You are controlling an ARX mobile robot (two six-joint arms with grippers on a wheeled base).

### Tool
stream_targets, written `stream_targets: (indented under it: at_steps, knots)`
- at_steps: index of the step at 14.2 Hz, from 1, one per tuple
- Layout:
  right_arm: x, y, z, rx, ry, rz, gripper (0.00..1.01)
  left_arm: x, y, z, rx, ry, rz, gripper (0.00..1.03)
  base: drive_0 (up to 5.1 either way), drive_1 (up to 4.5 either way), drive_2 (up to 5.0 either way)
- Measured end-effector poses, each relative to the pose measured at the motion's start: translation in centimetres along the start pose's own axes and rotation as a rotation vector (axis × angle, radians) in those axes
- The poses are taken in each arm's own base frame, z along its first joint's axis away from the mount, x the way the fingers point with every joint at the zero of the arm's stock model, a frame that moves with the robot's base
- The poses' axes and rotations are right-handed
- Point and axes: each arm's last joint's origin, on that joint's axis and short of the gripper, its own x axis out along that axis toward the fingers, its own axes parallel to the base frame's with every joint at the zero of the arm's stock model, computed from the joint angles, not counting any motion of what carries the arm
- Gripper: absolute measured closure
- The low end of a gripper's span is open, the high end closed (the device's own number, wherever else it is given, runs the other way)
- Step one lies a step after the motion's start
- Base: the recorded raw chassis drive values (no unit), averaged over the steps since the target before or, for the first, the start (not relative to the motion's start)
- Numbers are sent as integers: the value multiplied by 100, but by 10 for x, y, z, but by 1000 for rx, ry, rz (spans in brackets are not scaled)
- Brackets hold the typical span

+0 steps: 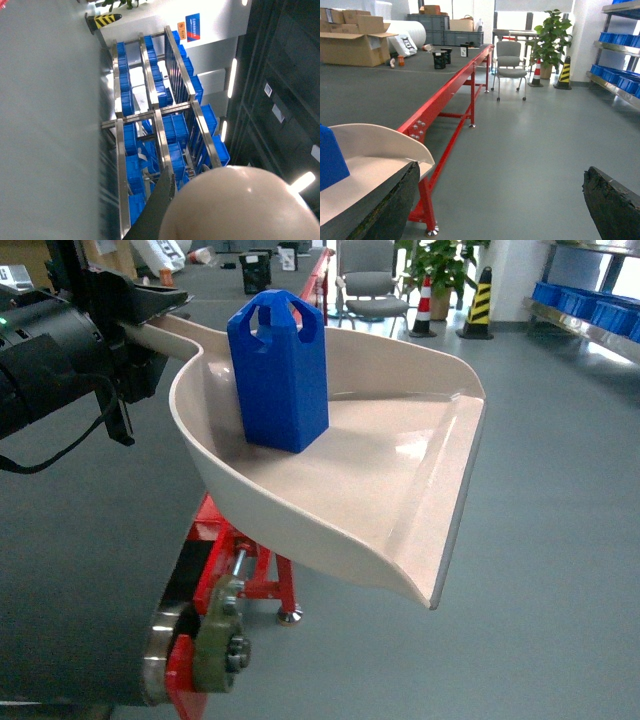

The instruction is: Place part in tray to right shelf

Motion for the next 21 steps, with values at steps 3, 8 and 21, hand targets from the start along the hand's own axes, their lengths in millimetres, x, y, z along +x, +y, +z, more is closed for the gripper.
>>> stream_targets:
  at_steps: [3,8,21]
  knots:
    - [0,0,-1,0,6,0,3,0,0,0,-1,0,0,91,508,-237,-237]
    - [0,0,0,0,0,0,3,0,0,0,0,-1,-1,91,507,-236,-236]
    - [0,0,0,0,0,0,3,0,0,0,-1,0,0,91,505,-221,-244]
